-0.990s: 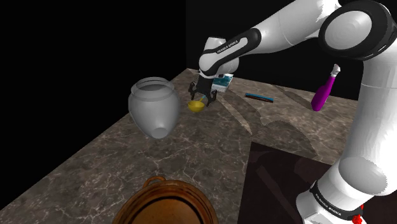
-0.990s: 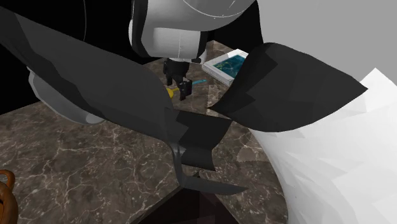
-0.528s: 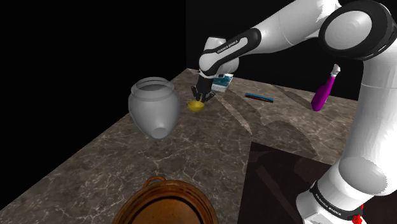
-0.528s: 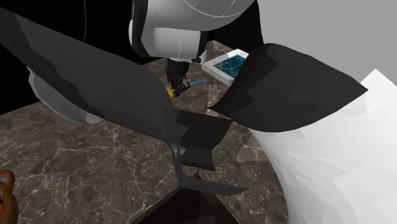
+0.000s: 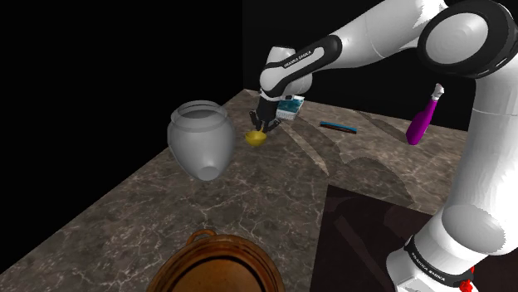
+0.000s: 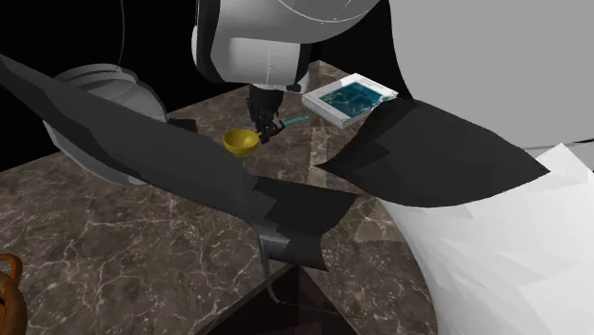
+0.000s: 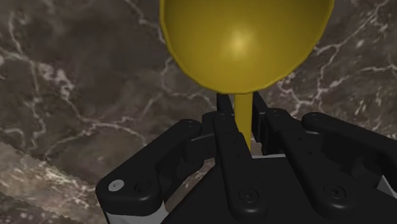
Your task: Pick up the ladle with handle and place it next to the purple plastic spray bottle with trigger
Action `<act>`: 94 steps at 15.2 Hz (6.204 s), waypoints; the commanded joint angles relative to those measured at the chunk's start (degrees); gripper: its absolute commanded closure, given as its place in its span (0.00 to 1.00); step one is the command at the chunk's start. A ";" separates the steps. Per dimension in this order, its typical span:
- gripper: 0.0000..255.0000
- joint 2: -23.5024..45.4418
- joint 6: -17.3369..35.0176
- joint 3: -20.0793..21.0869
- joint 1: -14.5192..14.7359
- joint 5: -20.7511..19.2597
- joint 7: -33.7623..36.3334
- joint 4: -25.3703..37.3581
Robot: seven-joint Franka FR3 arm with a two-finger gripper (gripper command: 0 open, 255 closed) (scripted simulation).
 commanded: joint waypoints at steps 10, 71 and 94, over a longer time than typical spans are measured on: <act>1.00 -3.78 -7.22 0.05 -0.16 -0.03 0.82 3.48; 1.00 -30.72 -39.94 -5.76 -7.29 2.89 -8.10 7.73; 1.00 -57.33 -49.63 -24.73 -17.01 -6.25 -33.32 -12.56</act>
